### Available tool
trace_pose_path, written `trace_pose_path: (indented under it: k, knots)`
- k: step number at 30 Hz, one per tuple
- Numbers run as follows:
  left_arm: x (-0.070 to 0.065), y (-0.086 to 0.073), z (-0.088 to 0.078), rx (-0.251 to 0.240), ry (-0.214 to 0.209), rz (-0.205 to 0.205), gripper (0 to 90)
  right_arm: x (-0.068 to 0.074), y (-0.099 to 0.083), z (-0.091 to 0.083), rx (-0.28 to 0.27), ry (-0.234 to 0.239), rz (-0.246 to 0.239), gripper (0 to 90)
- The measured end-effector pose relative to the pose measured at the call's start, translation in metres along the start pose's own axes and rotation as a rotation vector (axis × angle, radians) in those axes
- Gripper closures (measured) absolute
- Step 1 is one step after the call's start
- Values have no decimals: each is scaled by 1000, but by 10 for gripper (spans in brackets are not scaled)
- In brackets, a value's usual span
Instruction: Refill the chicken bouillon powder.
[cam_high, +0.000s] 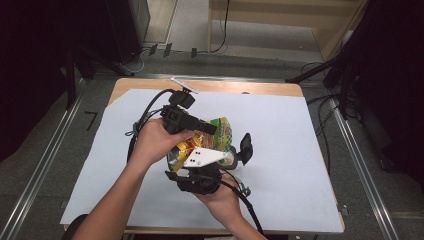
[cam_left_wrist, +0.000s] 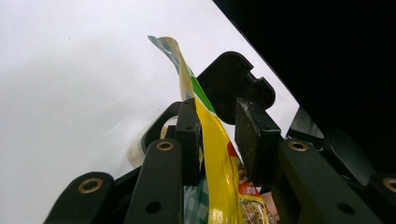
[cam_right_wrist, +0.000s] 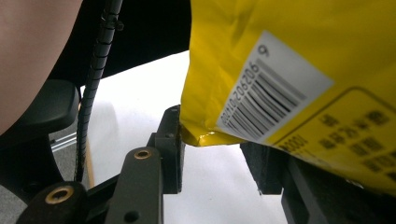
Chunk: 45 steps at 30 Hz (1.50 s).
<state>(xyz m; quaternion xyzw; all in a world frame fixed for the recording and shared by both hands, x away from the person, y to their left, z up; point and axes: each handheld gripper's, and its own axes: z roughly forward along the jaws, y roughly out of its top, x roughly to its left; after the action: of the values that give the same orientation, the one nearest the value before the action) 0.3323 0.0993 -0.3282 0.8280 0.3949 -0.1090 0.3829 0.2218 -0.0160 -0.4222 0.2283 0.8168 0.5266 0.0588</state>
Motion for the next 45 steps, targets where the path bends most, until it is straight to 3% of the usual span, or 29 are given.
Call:
trace_pose_path:
  k: [12, 30, 45]
  knots:
    - [-1, -1, -3, -23, 3, 15, 718, 0, 1, 1, 1, -21, -25, 622]
    - [-2, -1, 2, -68, 17, 76, 718, -6, -3, 3, 4, -68, -57, 623]
    - [3, -3, 4, -60, 9, 67, 718, -4, -5, 6, 14, -83, -70, 622]
